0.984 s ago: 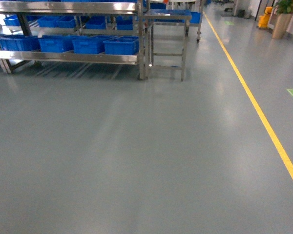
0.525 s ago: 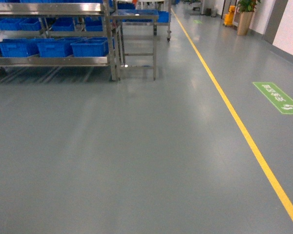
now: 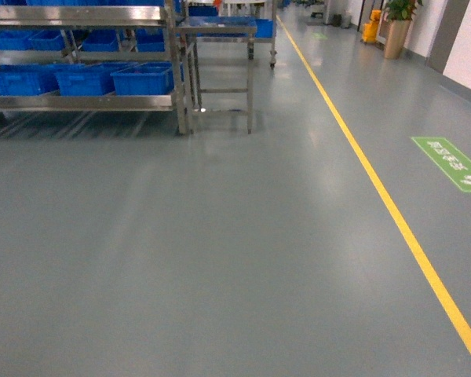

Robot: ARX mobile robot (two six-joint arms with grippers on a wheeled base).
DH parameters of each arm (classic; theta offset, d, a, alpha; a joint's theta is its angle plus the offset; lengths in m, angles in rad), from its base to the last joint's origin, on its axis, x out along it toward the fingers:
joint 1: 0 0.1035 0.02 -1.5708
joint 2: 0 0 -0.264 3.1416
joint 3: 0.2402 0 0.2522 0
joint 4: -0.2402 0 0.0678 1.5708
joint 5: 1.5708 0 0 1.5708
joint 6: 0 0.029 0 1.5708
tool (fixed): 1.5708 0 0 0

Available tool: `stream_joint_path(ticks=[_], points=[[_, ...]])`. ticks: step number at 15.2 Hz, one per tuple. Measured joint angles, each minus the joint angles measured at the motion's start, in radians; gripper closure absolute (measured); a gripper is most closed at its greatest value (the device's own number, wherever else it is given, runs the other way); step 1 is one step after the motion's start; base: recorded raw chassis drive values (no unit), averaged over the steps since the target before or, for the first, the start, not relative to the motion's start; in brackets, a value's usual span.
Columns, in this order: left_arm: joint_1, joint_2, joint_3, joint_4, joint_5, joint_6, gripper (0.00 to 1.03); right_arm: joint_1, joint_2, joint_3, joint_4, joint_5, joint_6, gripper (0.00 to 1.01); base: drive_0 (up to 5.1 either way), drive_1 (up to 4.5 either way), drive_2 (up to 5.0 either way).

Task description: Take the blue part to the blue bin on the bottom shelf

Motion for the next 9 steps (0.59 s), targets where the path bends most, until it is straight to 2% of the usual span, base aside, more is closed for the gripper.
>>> stream_joint_path(ticks=[7,9], points=[[0.000,0.000,0.000,0.001,0.000,0.000,0.59,0.000,0.000,0.000,-0.001,0.000,0.000,0.03,-1.6,-1.56,-1.6],[0.000,0.001,0.000,0.001,0.000,0.000,0.59,0.000,0.000,0.000,-0.002,0.000,0.000,0.03,0.1,4.45,-4.2]])
